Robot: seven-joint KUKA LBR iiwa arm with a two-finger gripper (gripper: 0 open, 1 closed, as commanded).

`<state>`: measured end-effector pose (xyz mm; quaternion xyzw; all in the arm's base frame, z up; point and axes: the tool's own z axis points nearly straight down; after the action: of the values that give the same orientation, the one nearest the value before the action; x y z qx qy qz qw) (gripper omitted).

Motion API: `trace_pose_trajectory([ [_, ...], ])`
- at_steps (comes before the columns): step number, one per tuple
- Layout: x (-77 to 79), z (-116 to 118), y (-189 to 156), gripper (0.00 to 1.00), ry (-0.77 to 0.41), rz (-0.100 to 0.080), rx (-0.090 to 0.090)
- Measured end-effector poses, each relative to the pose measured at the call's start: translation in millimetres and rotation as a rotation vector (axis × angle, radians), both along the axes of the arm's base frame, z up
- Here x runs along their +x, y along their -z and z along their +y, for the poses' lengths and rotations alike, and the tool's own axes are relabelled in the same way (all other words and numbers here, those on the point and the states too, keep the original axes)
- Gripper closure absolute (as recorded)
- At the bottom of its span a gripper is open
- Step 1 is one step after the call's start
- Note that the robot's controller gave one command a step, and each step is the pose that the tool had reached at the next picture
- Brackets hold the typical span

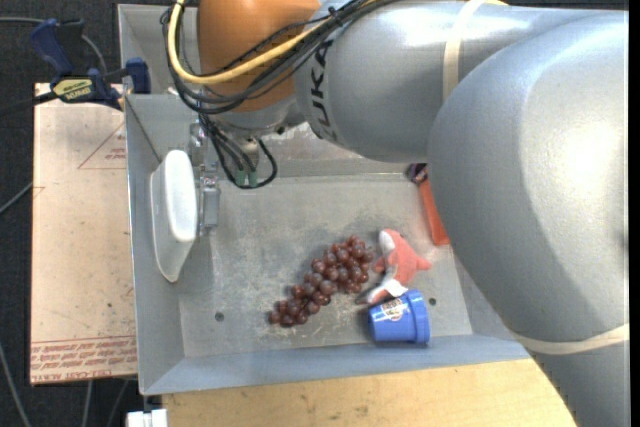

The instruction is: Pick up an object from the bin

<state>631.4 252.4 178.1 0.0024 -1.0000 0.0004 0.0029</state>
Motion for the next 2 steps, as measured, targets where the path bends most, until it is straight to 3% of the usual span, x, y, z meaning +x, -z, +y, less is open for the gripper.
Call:
trace_pose_trajectory([
  [1, 1.8, -1.0, -5.2, 0.0, 0.004, -0.007, 0.002],
  [2, 17.8, -6.5, -32.2, 0.0, -0.035, -0.003, 0.002],
])
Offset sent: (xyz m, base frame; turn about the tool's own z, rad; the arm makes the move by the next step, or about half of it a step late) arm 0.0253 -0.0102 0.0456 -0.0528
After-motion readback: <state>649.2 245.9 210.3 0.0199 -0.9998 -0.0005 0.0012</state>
